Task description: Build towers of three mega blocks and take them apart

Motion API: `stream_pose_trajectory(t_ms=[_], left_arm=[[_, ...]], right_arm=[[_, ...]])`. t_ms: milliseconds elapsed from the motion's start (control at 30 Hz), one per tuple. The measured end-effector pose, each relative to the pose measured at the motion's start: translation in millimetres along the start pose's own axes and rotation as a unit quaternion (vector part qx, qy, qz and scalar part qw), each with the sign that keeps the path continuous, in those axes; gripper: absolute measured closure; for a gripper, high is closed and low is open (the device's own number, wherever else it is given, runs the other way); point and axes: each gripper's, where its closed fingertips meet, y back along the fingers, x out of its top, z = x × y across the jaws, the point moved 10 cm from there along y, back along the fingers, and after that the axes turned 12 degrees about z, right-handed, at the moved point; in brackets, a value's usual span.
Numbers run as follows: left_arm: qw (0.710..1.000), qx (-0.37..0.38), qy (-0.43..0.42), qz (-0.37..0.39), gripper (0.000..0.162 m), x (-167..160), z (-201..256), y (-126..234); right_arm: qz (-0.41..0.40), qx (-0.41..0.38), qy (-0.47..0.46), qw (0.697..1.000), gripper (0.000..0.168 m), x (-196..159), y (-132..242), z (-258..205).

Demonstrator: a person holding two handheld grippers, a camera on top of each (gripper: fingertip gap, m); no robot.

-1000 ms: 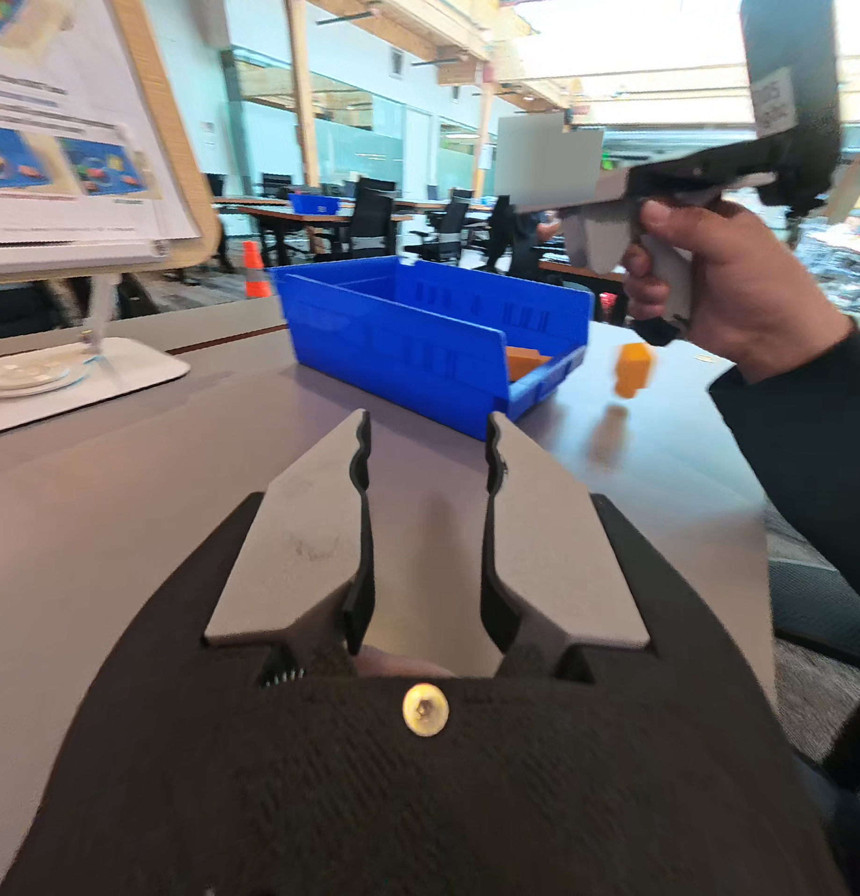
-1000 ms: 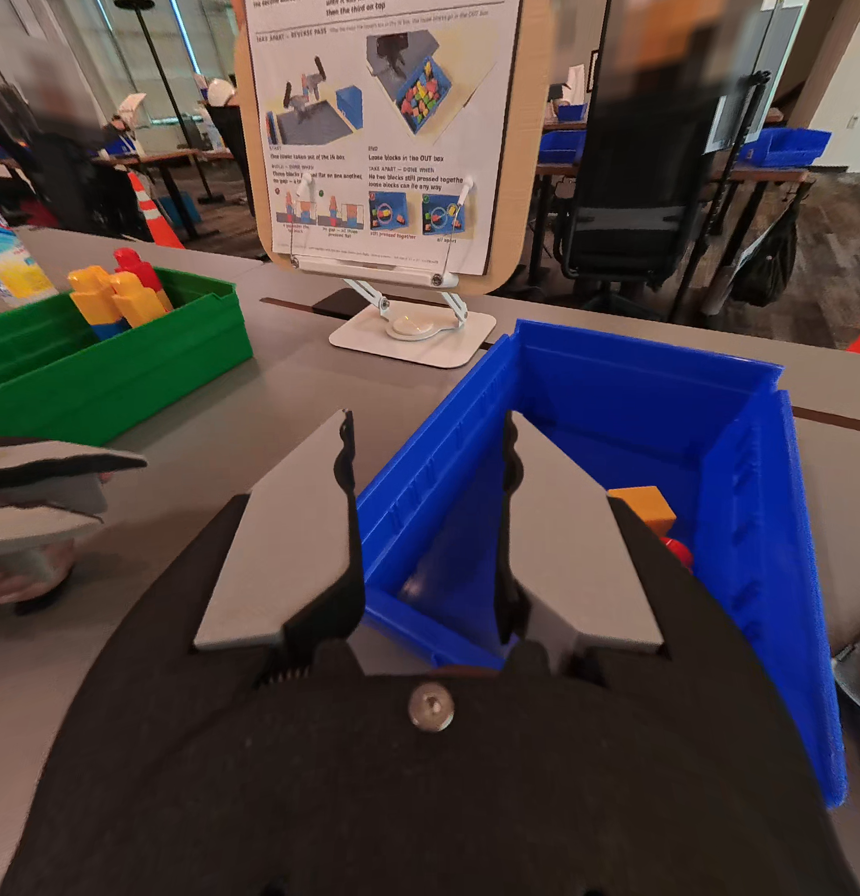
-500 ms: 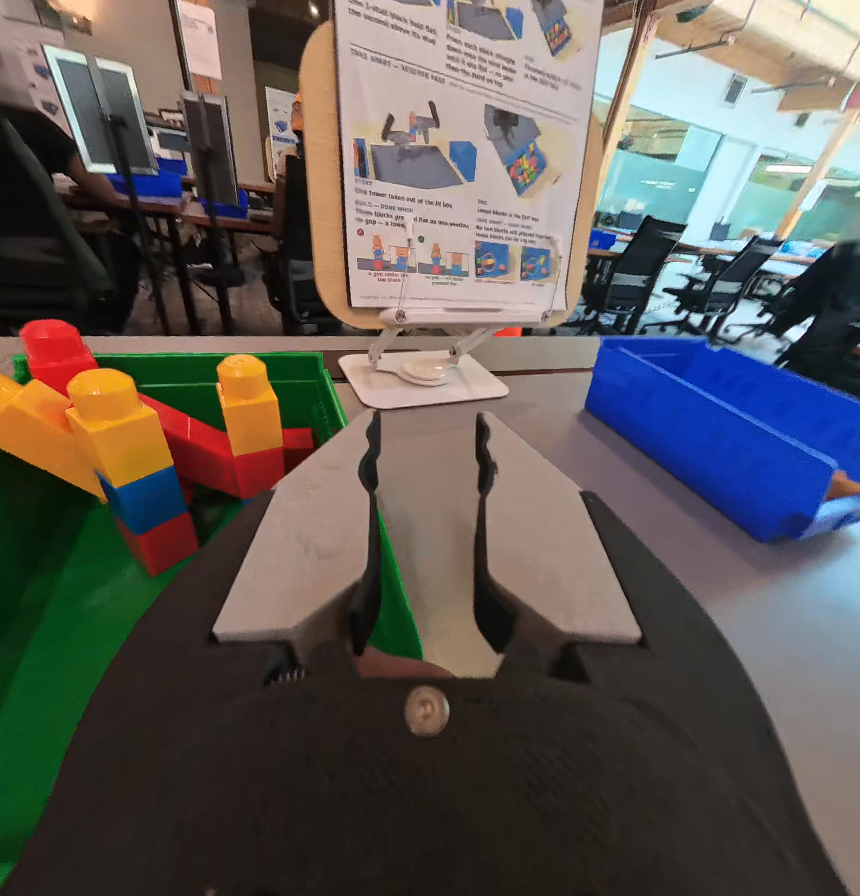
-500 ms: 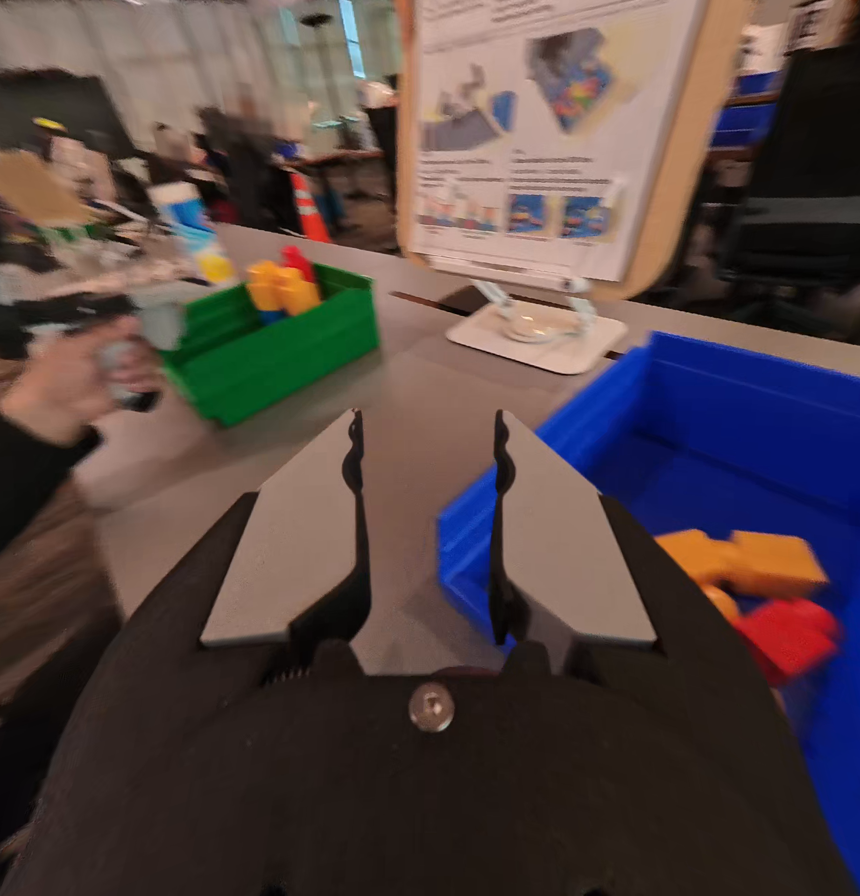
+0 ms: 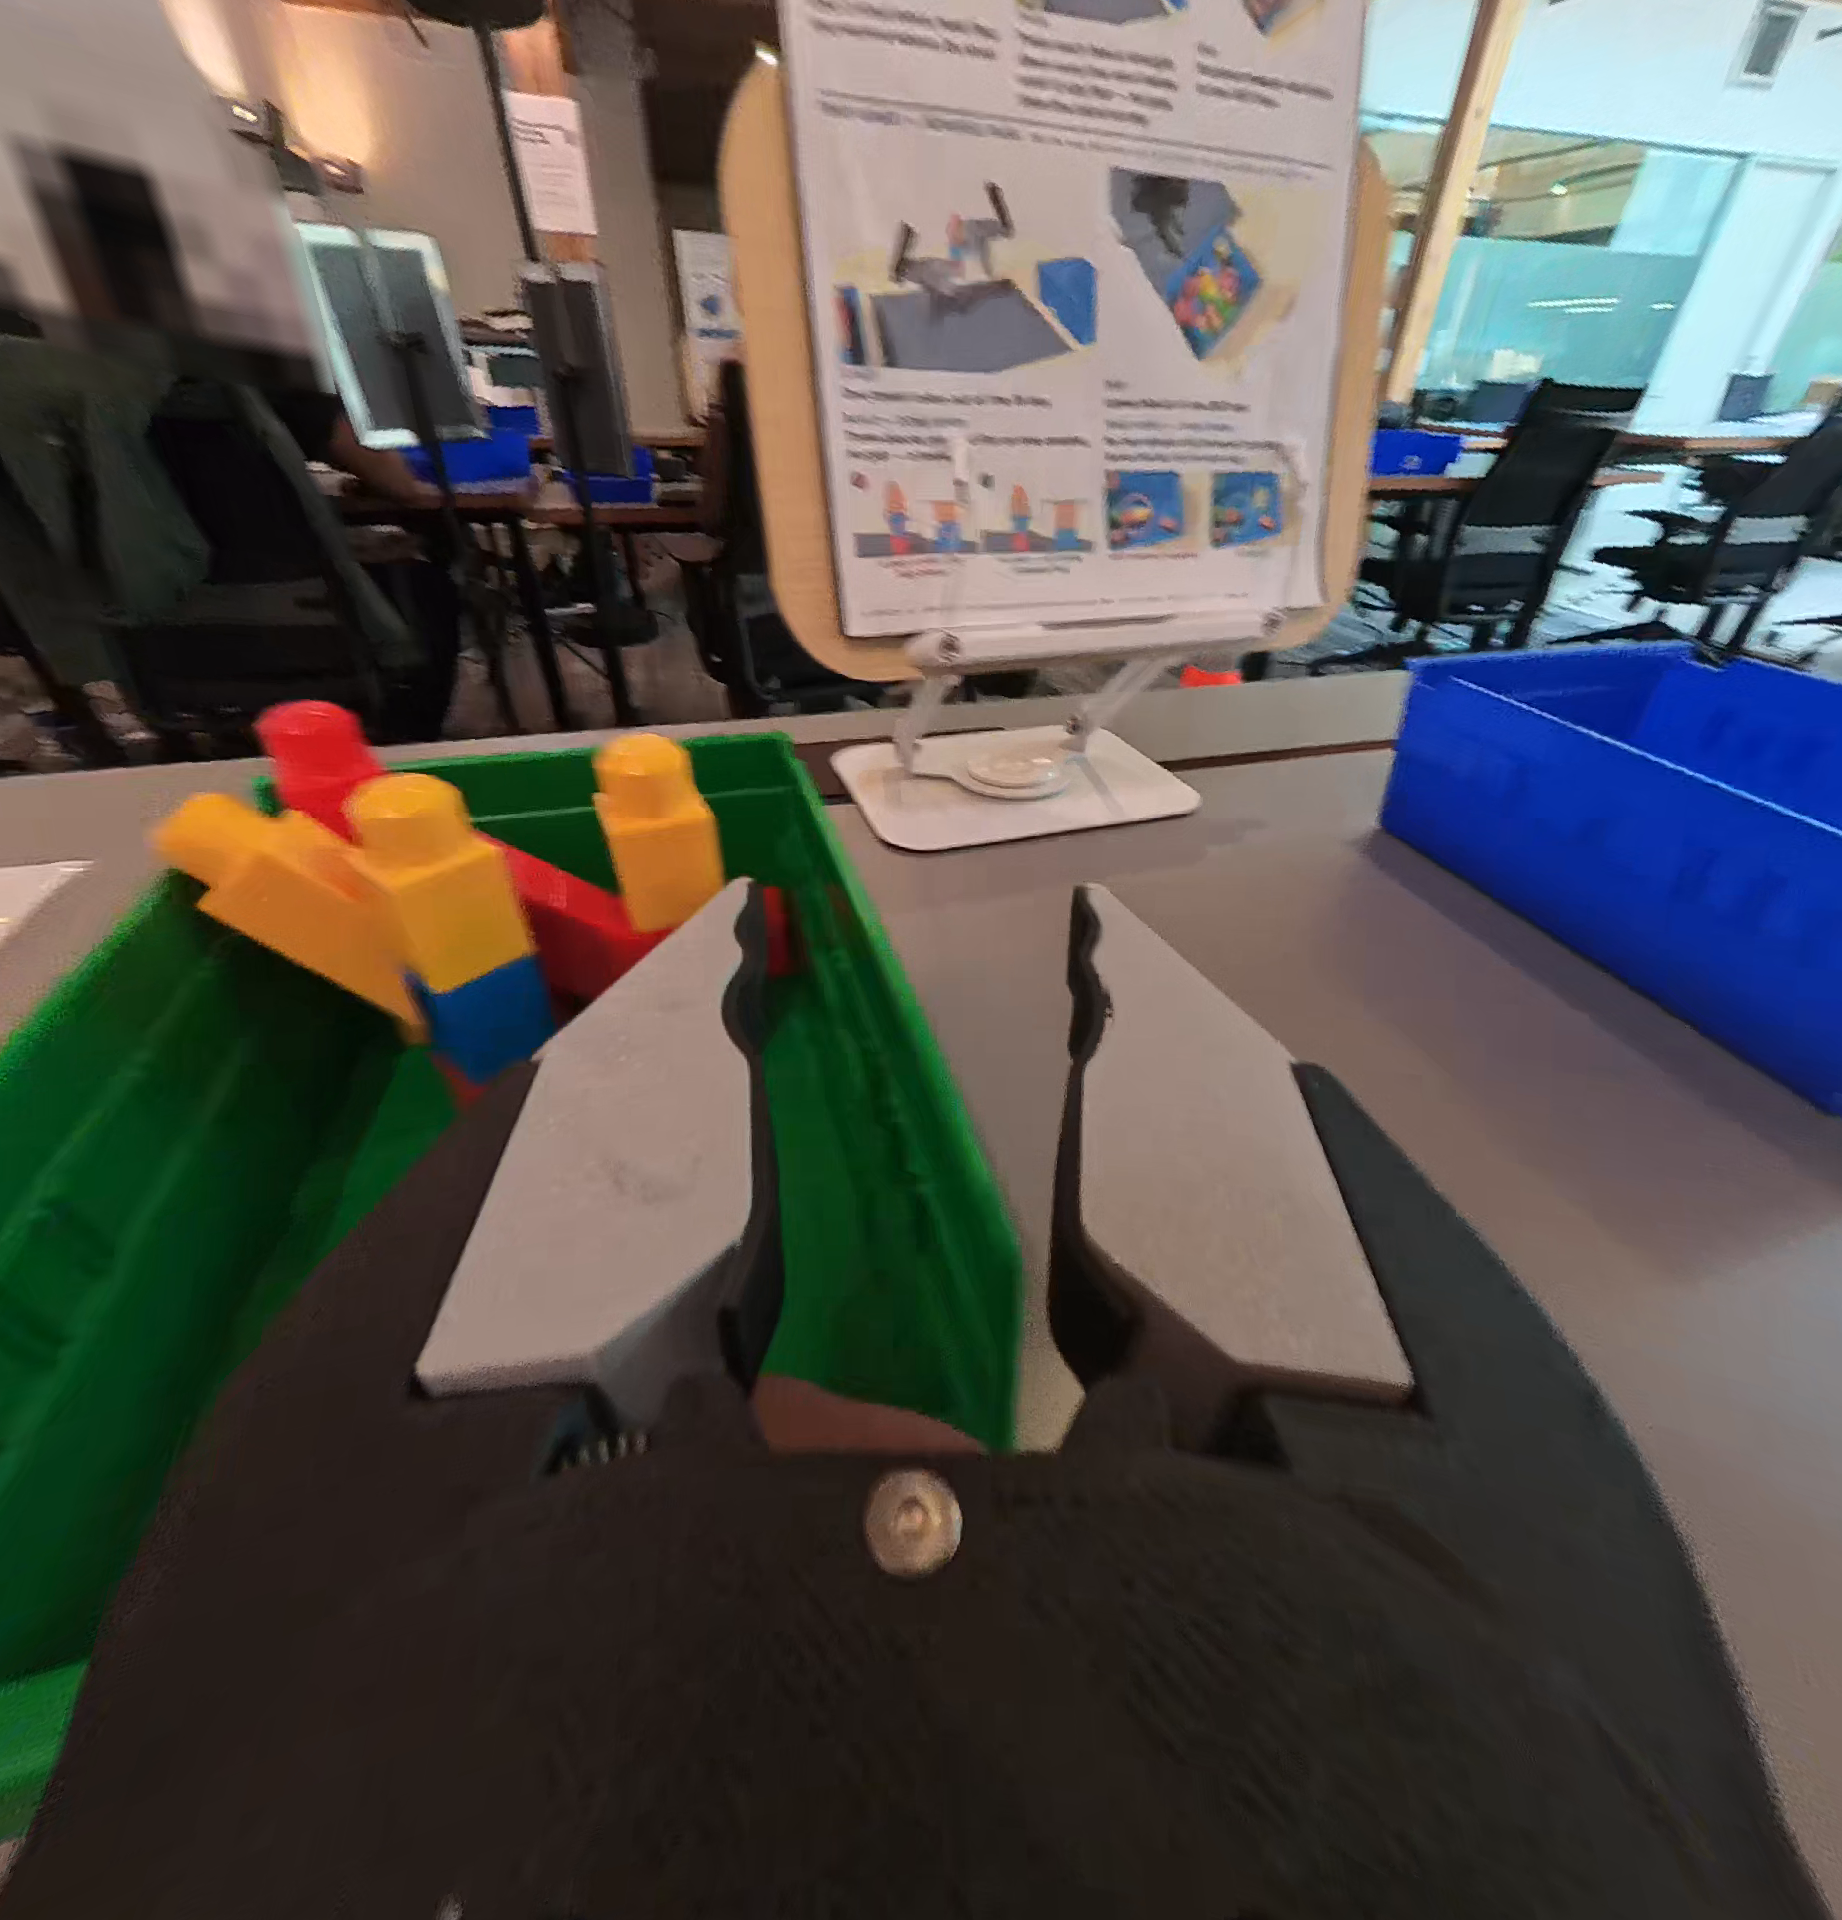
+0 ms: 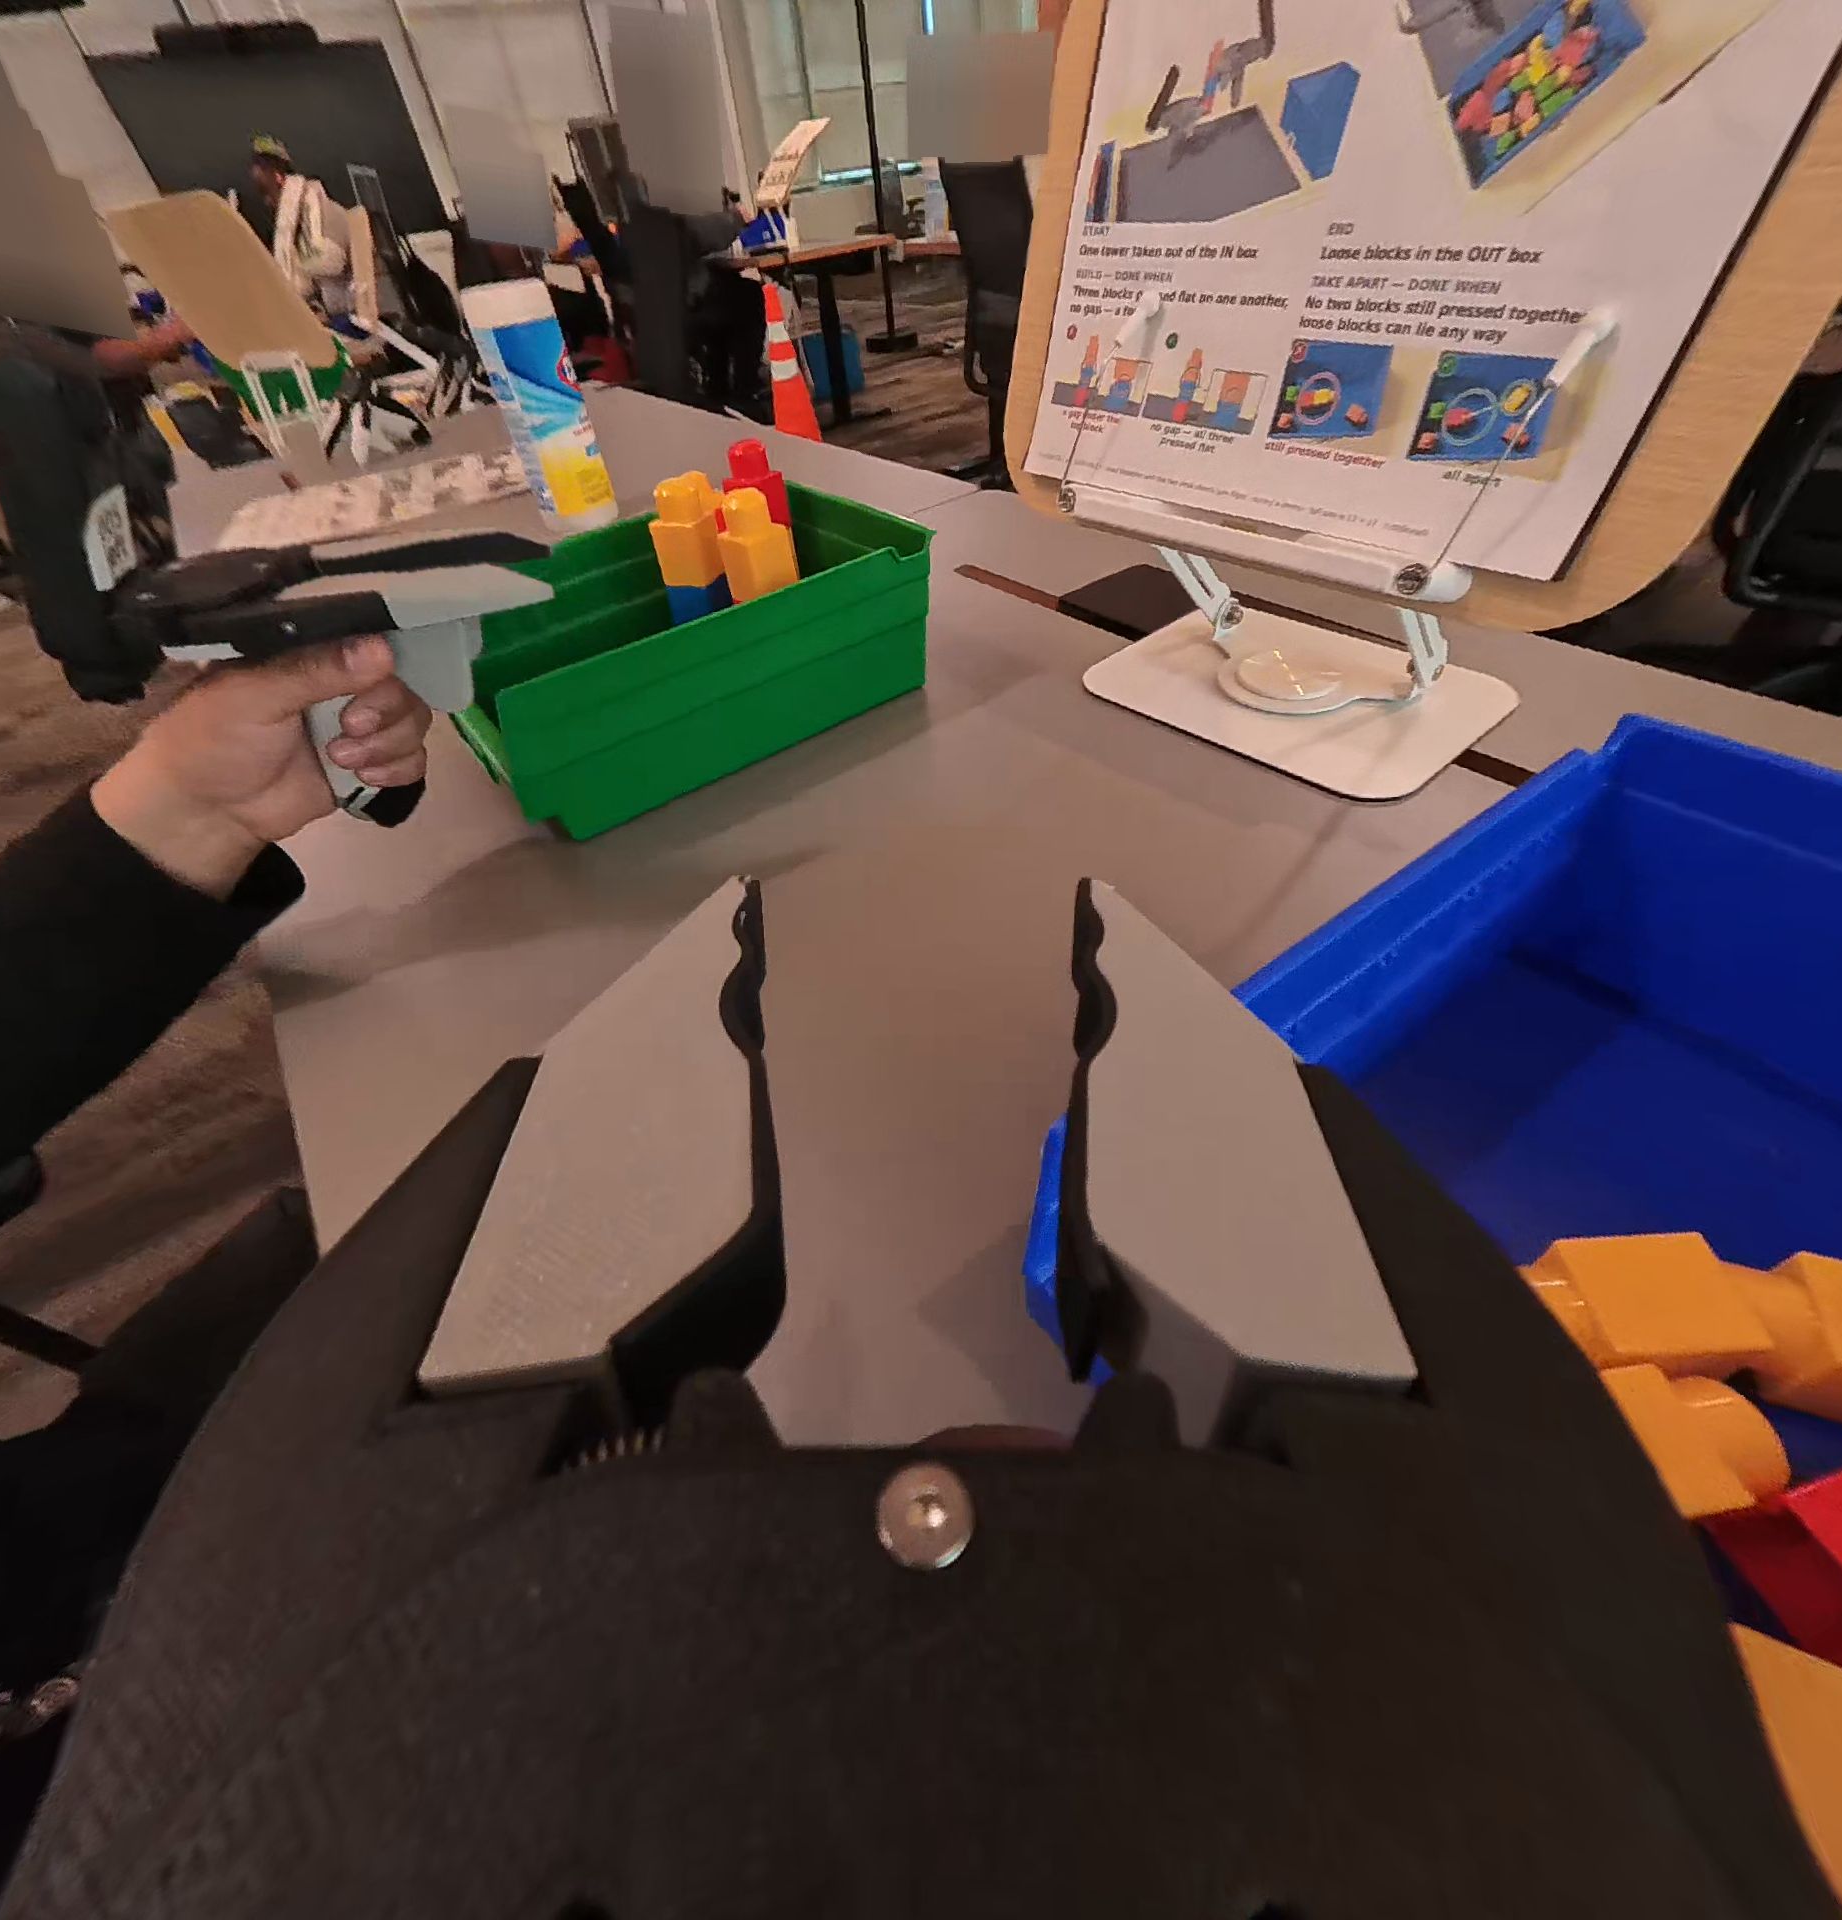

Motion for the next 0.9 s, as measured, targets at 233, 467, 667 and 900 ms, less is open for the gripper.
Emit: stream_pose_trajectory(t_ms=[233,467,667,900], left_arm=[[0.994,0.098,-0.014,-0.053,0.096,19,-82,-1],[0.978,0.096,-0.105,-0.154,0.096,-12,-116,-59],[0.968,0.143,-0.134,-0.158,0.097,-18,-114,-88],[0.980,0.144,-0.095,-0.095,0.089,-26,-90,-74]], right_arm=[[0.032,0.005,-0.038,0.999,0.111,5,6,6],[0.025,0.012,-0.028,0.999,0.111,4,0,3],[0.046,0.007,-0.037,0.998,0.111,11,12,7],[0.061,0.021,-0.063,0.996,0.108,12,-4,-4]])
